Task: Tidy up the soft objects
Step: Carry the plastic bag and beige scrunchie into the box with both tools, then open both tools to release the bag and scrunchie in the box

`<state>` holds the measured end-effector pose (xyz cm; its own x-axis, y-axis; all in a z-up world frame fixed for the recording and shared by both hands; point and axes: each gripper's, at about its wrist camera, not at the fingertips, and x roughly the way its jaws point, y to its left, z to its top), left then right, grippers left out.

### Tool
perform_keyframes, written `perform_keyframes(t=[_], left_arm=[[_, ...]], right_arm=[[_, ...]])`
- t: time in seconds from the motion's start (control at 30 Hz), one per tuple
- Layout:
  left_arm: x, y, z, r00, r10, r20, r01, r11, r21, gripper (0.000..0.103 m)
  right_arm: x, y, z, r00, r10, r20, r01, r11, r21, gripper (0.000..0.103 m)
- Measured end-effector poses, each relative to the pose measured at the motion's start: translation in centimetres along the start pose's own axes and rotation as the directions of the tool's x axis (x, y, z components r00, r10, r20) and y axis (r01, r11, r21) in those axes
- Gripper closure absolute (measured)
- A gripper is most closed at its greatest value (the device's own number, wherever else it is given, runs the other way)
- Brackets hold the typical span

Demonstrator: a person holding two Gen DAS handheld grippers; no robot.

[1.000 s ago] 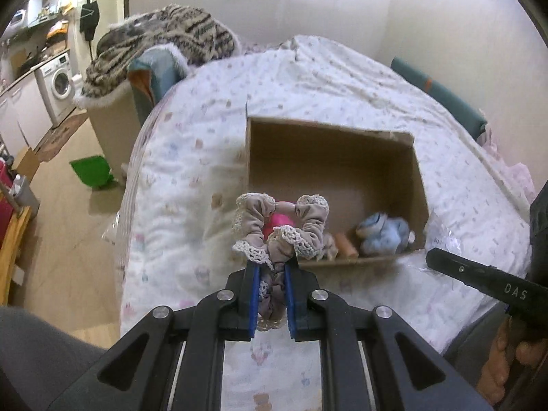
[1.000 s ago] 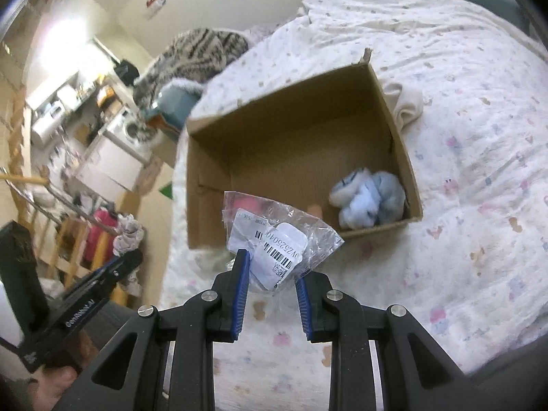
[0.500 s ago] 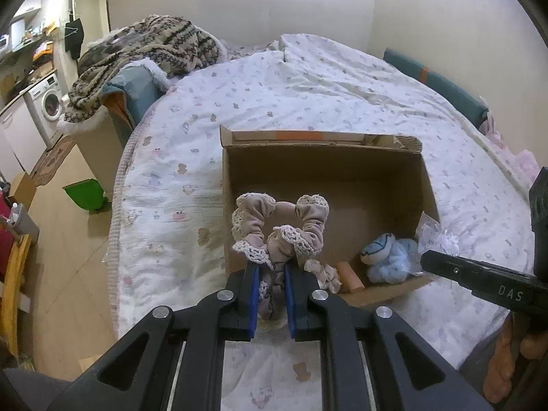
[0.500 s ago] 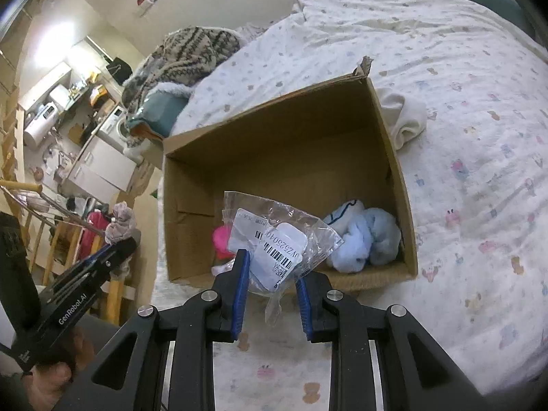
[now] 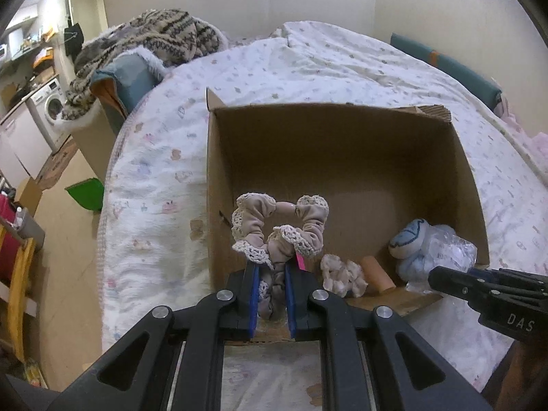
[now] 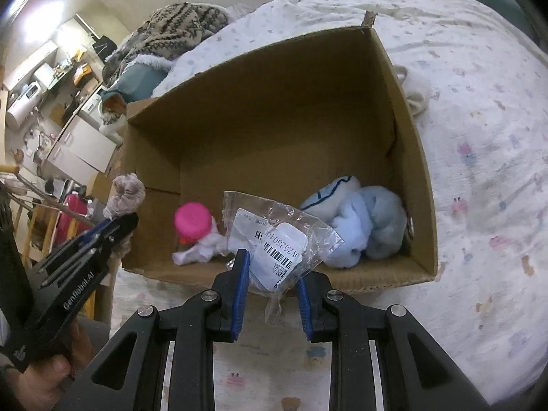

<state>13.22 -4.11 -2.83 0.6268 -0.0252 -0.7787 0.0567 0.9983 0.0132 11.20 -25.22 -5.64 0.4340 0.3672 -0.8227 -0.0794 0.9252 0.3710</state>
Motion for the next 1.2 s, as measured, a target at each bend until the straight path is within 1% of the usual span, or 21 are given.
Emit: perform_keyframes(t=[0.2, 0.37, 0.53, 0.67, 0.8, 0.87, 0.9, 0.97, 1.0, 1.03, 1.07, 1.1, 1.2], left_arm=[[1.1, -0.1, -0.5, 0.999, -0.005, -0.036, 0.004, 1.0, -0.017, 0.09], [1.0, -0.4, -0.6, 1.0, -0.011, -0.027, 0.011, 1.0, -0.007, 0.09], [1.1, -0.5, -0.9, 0.999, -0.024, -0.035, 0.024, 1.0, -0.004, 0.09], [1.2, -0.8, -1.0, 0.999, -0.035, -0.032, 0.035, 0.999, 0.016, 0.09], [1.2, -1.0, -1.1, 0.999, -0.036, -0.031, 0.037, 0.999, 0.028, 0.087], [1.2, -1.0, -1.0, 0.998, -0.048, -0.037, 0.049, 0.999, 0.021, 0.084], [1.2, -0.9, -1.0, 0.998, -0.058, -0.04, 0.059, 0.998, 0.017, 0.081], [1.2, -1.0, -1.0, 0.998, -0.052, -0.04, 0.053, 0.998, 0.024, 0.076], [1.3, -1.0, -1.0, 0.998, -0.05, -0.043, 0.051, 0.998, 0.023, 0.067], [1.3, -1.1, -1.0, 0.997, -0.053, -0.052, 0.054, 0.998, 0.019, 0.054], [1.5, -1.1, -1.1, 0.996, -0.062, -0.065, 0.063, 0.998, 0.012, 0.048], [1.5, -1.1, -1.1, 0.995, -0.069, -0.071, 0.069, 0.998, 0.008, 0.045], [1.0, -1.3, -1.0, 0.997, -0.06, -0.056, 0.061, 0.998, 0.019, 0.045]], right_arm=[[0.5, 0.0, 0.0, 1.0, -0.013, -0.016, 0.013, 1.0, -0.002, 0.075], [0.9, 0.1, 0.0, 1.0, -0.015, -0.025, 0.015, 1.0, -0.002, 0.075], [1.0, 0.1, 0.0, 1.0, -0.012, -0.026, 0.012, 1.0, 0.002, 0.075], [1.0, 0.1, 0.0, 1.0, -0.01, -0.026, 0.01, 1.0, 0.0, 0.075], [1.0, 0.1, 0.0, 1.0, -0.01, -0.025, 0.01, 1.0, -0.007, 0.075], [1.0, 0.1, 0.0, 1.0, -0.008, -0.025, 0.008, 1.0, -0.004, 0.075], [1.0, 0.0, -0.1, 1.0, -0.007, -0.025, 0.007, 1.0, -0.003, 0.075], [1.0, 0.1, 0.0, 1.0, -0.009, -0.027, 0.009, 1.0, -0.003, 0.075], [1.1, 0.1, 0.0, 1.0, -0.012, -0.027, 0.012, 1.0, -0.006, 0.075], [1.1, 0.2, 0.0, 1.0, -0.015, -0.027, 0.015, 1.0, -0.011, 0.075], [1.1, 0.3, 0.1, 1.0, -0.018, -0.026, 0.017, 1.0, -0.017, 0.075], [1.0, 0.3, 0.1, 0.999, -0.019, -0.025, 0.019, 1.0, -0.019, 0.075], [1.0, 0.2, 0.2, 1.0, -0.022, -0.022, 0.022, 1.0, -0.008, 0.075]])
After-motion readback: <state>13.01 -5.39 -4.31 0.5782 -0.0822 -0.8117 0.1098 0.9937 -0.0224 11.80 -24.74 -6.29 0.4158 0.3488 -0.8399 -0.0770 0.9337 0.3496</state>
